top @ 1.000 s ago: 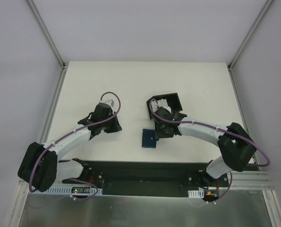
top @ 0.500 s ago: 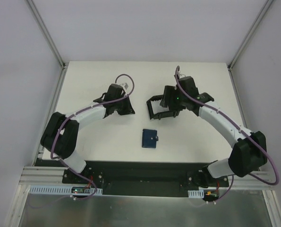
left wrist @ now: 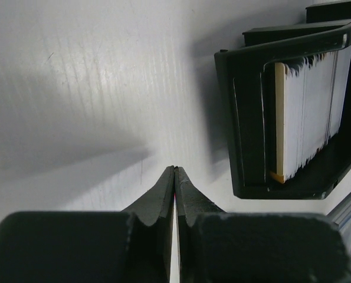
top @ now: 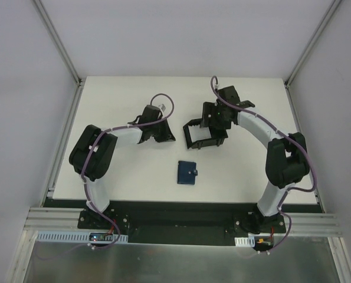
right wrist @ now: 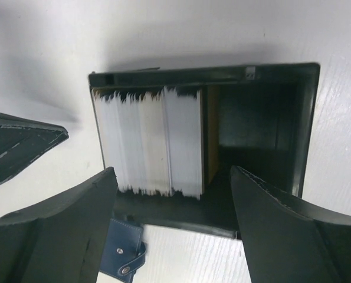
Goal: Put the credit cards into the card holder
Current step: Move the card holder to the center of the board, then pick up the credit card from the storage box.
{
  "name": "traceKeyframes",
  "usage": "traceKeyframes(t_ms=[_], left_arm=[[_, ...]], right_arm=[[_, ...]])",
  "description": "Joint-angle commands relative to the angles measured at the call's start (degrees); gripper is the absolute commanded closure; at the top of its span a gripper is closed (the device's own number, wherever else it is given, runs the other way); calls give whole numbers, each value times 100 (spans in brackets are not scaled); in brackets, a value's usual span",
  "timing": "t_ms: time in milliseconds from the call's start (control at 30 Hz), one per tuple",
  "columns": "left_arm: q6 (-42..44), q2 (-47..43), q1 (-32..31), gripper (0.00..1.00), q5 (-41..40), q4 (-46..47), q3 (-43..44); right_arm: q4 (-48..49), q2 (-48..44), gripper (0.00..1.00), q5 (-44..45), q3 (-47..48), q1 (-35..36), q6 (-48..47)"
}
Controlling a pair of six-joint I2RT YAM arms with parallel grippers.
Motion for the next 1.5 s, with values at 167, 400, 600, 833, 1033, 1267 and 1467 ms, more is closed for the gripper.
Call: traceKeyframes(t_ms=[167,400,600,833,1033,1267,1467], left_arm=[[-451,562,2,100,323,772,441],[-539,764,-15,100,358,816,450],[-566,843,-59,100,446,878,450],[-583,914,-95,100,587,904,582],[-574,896,-121,100,605,904,582],[-583,914,-138,100,631,904,582],[-592,932,-156,100,648,904,609]], right_arm=[[-8,669,18,-339,523,-130,-122],[79,916,10,-524,498,-103,-43],[316,960,7,-1007,367,-86,10],[423,696,11,-1279,260,-95,89],[431,644,21,-1482,278,-103,133],[440,494,29,-1447,243,-104,133],[431,503,35,-1447,216,-112,151]])
